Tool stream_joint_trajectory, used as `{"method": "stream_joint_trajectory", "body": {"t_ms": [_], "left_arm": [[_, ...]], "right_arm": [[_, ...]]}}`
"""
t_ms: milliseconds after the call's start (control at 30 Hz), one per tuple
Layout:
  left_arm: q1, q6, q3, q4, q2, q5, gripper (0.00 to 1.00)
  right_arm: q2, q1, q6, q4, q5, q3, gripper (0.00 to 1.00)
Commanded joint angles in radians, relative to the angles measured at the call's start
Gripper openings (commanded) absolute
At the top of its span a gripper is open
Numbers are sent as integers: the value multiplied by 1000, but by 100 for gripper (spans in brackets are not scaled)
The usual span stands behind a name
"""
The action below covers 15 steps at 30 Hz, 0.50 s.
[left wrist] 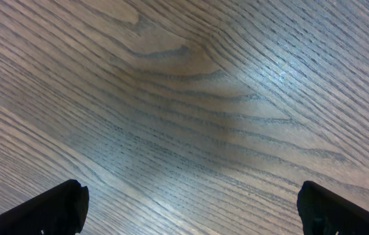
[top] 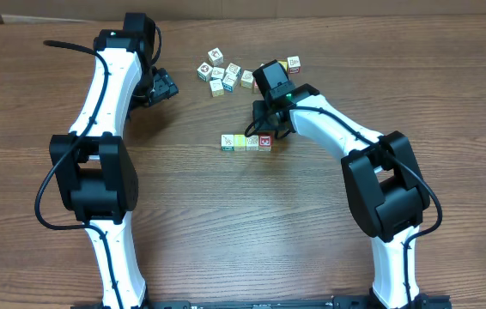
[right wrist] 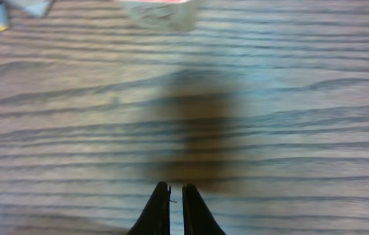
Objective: Form a horizontal line
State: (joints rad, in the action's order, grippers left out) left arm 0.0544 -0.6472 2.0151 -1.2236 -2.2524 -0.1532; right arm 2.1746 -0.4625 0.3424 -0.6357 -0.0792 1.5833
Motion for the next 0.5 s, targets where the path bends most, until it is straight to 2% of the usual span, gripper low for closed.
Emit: {"method": "stream_joint_trajectory", "body": {"t_ms": [0,233,467], "left_arm": [[5,8,18,1,-10,-4,100],[5,8,18,1,-10,-4,100],[5,8,18,1,-10,-4,100]], "right_arm": [[-3,41,33,-13,-24,29,5],[-3,65,50,-129,48,27,5],[-3,58,50,-173,80,26,5]]}}
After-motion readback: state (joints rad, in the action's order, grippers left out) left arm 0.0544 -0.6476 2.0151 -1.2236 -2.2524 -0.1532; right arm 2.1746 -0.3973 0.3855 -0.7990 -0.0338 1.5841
